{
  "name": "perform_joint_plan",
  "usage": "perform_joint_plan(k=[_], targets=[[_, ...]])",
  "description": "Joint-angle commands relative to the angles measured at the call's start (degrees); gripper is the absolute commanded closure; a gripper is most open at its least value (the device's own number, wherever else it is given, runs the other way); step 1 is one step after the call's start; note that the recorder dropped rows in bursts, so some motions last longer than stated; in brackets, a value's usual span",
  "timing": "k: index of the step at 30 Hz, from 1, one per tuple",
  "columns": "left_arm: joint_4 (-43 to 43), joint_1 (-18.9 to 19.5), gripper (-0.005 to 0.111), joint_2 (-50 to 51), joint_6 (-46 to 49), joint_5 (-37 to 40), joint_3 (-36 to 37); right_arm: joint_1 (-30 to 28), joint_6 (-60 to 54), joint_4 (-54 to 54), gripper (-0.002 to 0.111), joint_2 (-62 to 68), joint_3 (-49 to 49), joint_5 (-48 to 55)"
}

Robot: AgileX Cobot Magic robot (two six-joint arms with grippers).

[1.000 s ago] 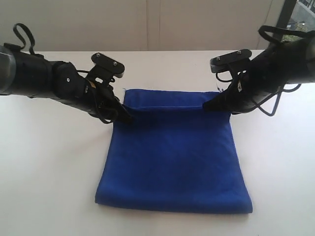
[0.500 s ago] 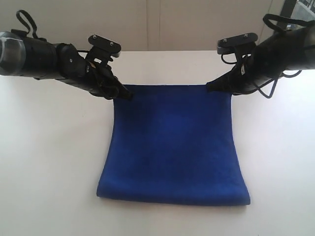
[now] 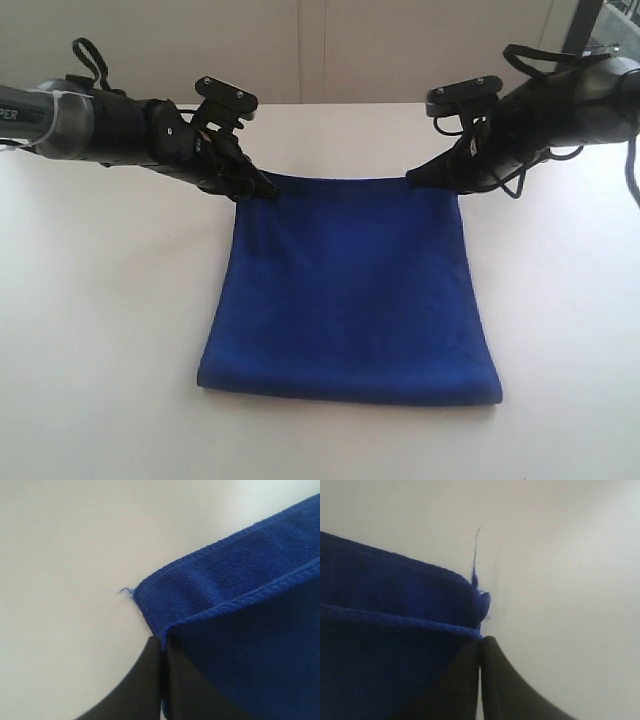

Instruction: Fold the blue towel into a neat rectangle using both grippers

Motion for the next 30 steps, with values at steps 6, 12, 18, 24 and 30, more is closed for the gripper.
perform_joint_plan(k=[6, 12, 18, 24, 30], targets=[[0.0, 1.2, 0.107, 2.8, -0.4, -1.0, -1.7, -1.3, 0.2, -0.8, 0.108, 2.7, -1.8, -2.7], [-0.2, 1.2, 0.092, 2.8, -0.5, -1.5, -1.7, -1.3, 0.1, -0.8, 0.092, 2.7, -1.8, -4.2], [-0.2, 1.2, 0.052, 2.8, -0.5, -1.7, -1.7, -1.3, 0.2, -0.8, 0.065, 2.7, -1.8, -4.3], [-0.2, 1.2, 0.043, 2.8, -0.5, -1.5, -1.7, -1.3, 1.4, -0.8, 0.063, 2.7, -1.8, -3.8], [-0.2, 1.2, 0.043, 0.7, -0.5, 0.2, -1.7, -1.3, 1.5, -0.8, 0.063, 0.6, -1.8, 0.9]])
